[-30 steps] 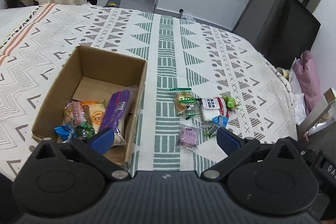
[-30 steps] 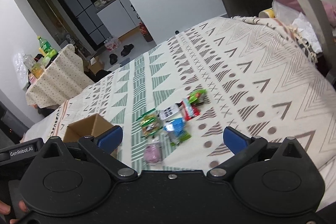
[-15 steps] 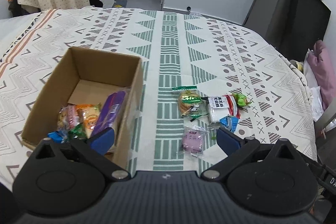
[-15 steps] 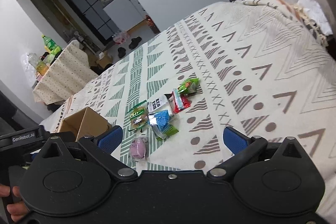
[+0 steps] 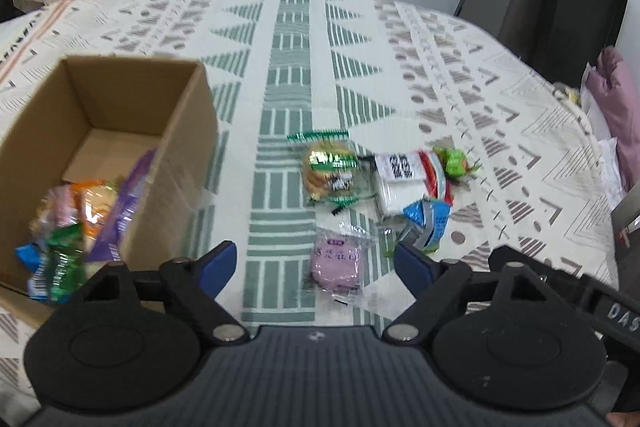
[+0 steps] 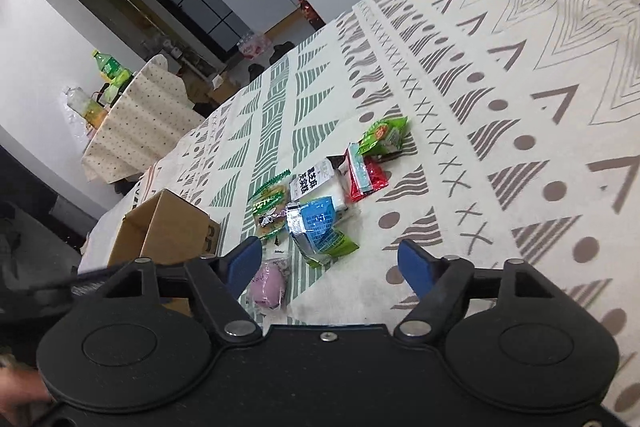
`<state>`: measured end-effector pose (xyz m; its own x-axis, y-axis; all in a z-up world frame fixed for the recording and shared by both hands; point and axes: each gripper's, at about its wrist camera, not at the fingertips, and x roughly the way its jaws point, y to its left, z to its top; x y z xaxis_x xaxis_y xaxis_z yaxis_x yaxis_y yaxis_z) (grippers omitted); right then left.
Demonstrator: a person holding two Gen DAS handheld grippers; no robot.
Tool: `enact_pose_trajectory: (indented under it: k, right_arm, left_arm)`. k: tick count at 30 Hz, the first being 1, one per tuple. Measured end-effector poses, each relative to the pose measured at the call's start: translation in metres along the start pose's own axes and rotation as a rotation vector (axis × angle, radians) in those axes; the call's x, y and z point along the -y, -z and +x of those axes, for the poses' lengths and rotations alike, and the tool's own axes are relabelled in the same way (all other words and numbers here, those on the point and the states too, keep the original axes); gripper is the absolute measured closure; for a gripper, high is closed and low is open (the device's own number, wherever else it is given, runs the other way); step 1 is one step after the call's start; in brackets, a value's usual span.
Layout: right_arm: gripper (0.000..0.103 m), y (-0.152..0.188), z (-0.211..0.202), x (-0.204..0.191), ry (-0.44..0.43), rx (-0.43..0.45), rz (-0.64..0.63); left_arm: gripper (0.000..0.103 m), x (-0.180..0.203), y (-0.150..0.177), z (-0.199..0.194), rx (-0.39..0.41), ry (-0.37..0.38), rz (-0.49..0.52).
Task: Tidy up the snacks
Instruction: 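Move both open tools back over the snack pile, then grasp the pink round cake packet with the left tool while the right tool grasps the blue packet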
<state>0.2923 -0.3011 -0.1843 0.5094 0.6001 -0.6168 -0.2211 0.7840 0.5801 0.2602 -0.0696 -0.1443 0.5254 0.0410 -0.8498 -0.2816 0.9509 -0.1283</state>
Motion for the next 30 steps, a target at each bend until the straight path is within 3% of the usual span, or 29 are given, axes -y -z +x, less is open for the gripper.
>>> enact_pose_trajectory:
  k: [4,14,17,19,30]
  right_arm:
    - [0.032,-0.003,0.012,0.001,-0.014,-0.016,0.008]
    - [0.039,-0.007,0.038,0.003,-0.034,-0.062,0.016]
    - [0.039,-0.008,0.042,0.004,-0.027,-0.062,0.023]
    - [0.039,-0.009,0.045,0.003,-0.025,-0.061,0.021]
    - [0.039,-0.013,0.059,-0.011,-0.024,-0.054,-0.035]
  left_arm:
    - [0.033,0.001,0.001,0.022,-0.039,0.004,-0.006]
    - [0.046,0.003,0.003,0.058,-0.086,0.007,-0.001]
    - [0.054,0.003,0.003,0.063,-0.097,0.011,-0.005]
    - [0.067,0.003,0.003,0.062,-0.092,0.010,-0.006]
    - [0.071,-0.011,-0.002,0.048,-0.067,-0.011,-0.041]
